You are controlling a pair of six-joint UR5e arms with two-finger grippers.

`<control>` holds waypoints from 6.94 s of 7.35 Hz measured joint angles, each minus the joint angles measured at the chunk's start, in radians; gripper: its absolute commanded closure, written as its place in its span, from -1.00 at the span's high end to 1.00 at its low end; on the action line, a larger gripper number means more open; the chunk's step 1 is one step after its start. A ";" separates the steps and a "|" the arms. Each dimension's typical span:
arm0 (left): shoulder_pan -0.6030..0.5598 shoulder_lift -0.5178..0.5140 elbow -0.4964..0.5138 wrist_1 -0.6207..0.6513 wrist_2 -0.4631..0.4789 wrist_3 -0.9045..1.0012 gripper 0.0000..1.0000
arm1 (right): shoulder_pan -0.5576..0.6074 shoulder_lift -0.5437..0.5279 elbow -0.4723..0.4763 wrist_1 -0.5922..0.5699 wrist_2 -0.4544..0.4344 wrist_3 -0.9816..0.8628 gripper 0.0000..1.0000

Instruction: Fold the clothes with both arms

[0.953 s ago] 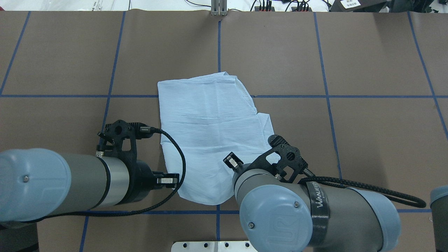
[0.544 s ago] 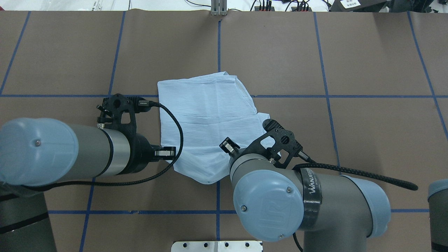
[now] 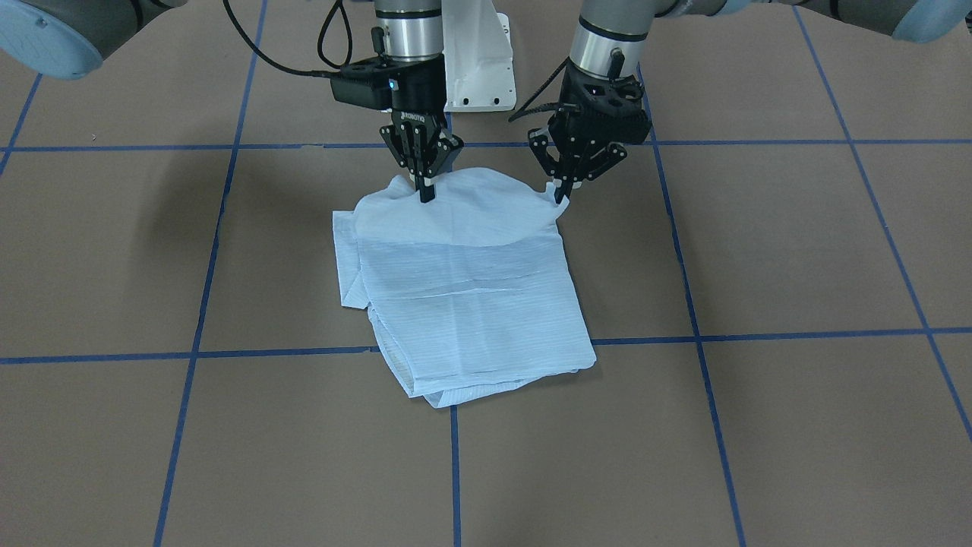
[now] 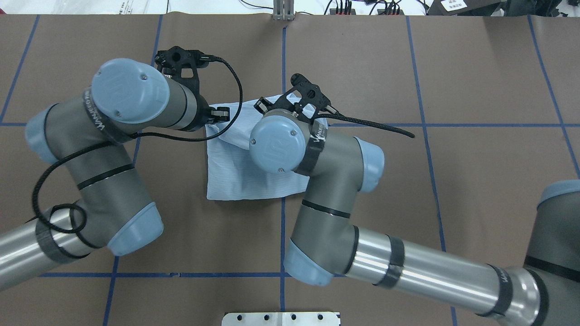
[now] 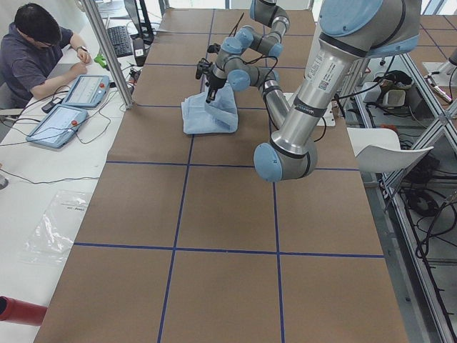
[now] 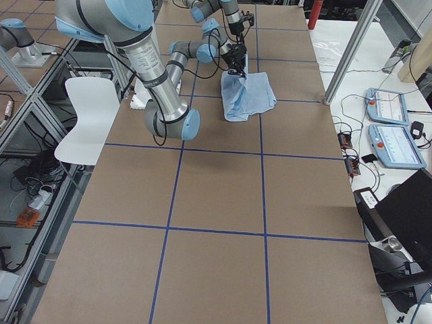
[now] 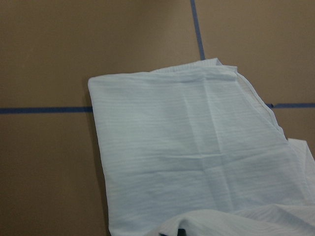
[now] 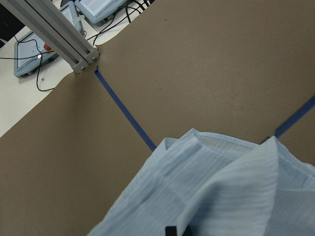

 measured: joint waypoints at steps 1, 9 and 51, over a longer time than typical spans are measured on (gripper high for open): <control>-0.010 -0.030 0.116 -0.092 0.003 0.002 -1.00 | 0.024 0.056 -0.133 0.076 0.002 -0.017 -1.00; -0.084 -0.121 0.457 -0.321 0.007 0.061 0.98 | 0.081 0.107 -0.374 0.232 0.036 -0.128 0.99; -0.173 0.057 0.267 -0.494 -0.055 0.330 1.00 | -0.084 -0.376 0.144 0.201 0.046 -0.520 1.00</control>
